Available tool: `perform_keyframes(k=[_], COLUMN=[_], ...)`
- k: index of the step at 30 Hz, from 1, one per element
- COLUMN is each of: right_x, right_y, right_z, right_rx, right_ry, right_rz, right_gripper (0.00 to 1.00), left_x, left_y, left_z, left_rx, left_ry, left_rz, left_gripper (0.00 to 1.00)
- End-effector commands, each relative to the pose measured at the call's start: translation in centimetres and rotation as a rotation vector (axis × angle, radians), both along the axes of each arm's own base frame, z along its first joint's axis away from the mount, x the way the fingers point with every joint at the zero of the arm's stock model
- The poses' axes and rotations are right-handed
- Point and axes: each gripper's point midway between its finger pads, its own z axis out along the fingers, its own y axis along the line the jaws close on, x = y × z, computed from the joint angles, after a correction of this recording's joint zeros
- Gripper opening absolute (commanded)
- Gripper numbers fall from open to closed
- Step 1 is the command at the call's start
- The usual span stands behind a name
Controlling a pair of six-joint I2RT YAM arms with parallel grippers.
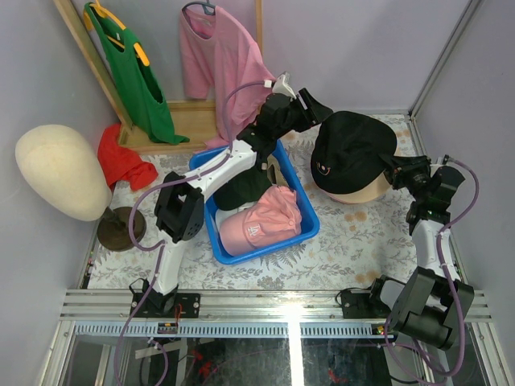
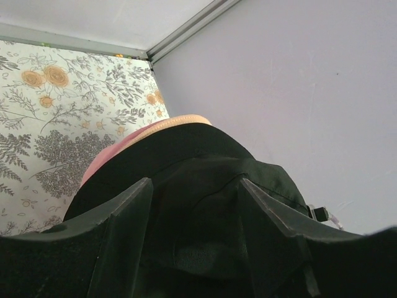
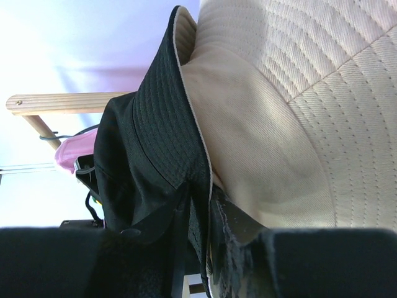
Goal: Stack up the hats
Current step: Stack the hat on the hat.
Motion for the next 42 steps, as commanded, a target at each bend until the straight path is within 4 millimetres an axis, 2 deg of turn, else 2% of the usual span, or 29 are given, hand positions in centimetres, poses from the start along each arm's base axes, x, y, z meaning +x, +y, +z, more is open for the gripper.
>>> perform_keyframes(k=[1, 5, 13, 17, 20, 23, 26, 28, 42], right_x=[0.1, 0.1, 0.1, 0.0, 0.0, 0.0, 0.0, -0.1, -0.2], right_y=[-0.6, -0.6, -0.8, -0.9, -0.9, -1.0, -1.0, -1.0, -1.4], right_z=[2.4, 3.1, 2.7, 2.8, 3.1, 3.6, 3.8, 4.0, 5.6], right_rx=[-0.032, -0.039, -0.041, -0.044, -0.043, -0.043, -0.044, -0.047, -0.081], right_ry=[-0.053, -0.063, -0.049, -0.046, -0.053, -0.063, -0.066, -0.069, -0.093], right_rz=[-0.026, -0.031, -0.048, -0.053, -0.058, -0.062, -0.065, -0.068, -0.095], right_gripper=[0.25, 0.25, 0.24, 0.24, 0.24, 0.24, 0.23, 0.23, 0.22], left_x=[-0.2, -0.9, -3.6, -4.7, -4.9, -4.7, -4.8, -4.7, -4.3], left_y=[-1.0, -1.3, -1.1, -1.2, -1.6, -2.0, -2.2, -2.0, -1.6], left_z=[3.1, 3.6, 5.5, 5.6, 5.8, 5.7, 5.9, 6.3, 9.4], left_rx=[-0.073, -0.087, -0.143, -0.180, -0.182, -0.164, -0.164, -0.168, -0.136], left_ry=[-0.075, -0.087, -0.156, -0.176, -0.183, -0.173, -0.177, -0.185, -0.242], left_rz=[-0.053, -0.086, -0.187, -0.234, -0.257, -0.263, -0.261, -0.251, -0.205], left_gripper=[0.56, 0.55, 0.67, 0.66, 0.55, 0.30, 0.10, 0.00, 0.00])
